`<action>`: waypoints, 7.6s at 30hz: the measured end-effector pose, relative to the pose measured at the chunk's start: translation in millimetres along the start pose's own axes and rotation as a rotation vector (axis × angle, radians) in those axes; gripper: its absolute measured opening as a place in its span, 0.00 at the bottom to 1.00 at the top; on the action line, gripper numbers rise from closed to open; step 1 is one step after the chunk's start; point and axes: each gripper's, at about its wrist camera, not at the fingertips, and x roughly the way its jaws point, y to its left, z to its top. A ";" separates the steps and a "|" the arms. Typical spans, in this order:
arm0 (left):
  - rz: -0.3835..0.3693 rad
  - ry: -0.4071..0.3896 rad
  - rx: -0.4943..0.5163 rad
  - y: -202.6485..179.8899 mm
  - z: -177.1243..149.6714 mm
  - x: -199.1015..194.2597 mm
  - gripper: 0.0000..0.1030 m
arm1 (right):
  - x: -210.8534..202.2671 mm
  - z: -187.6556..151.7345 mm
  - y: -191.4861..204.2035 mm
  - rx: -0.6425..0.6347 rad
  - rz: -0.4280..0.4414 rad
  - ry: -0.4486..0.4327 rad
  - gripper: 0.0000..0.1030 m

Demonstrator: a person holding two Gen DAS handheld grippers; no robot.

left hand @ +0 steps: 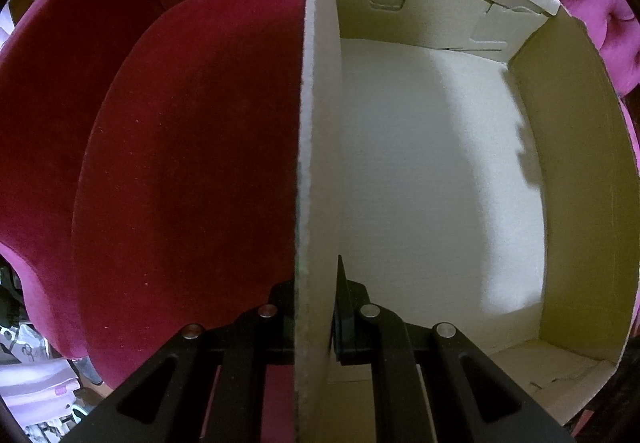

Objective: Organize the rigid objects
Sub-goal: 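Carry the large white charger into the box with the right gripper, then open the right gripper to release the charger inside the box, then move the right gripper back to the small white plug charger, then grasp the small white plug charger with the right gripper, then carry the small white charger into the box beside the large charger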

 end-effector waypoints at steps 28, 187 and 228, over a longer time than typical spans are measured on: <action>-0.030 -0.007 -0.028 21.7 -10.6 9.2 0.10 | 126.7 53.0 93.7 -0.084 0.076 0.131 0.44; -0.044 -0.030 -0.021 26.2 -16.0 6.6 0.10 | 34.3 -35.3 -89.2 0.193 -0.069 0.120 0.48; -0.051 -0.032 -0.025 29.0 -15.0 5.0 0.10 | 25.4 3.2 73.1 -0.104 0.079 0.105 0.48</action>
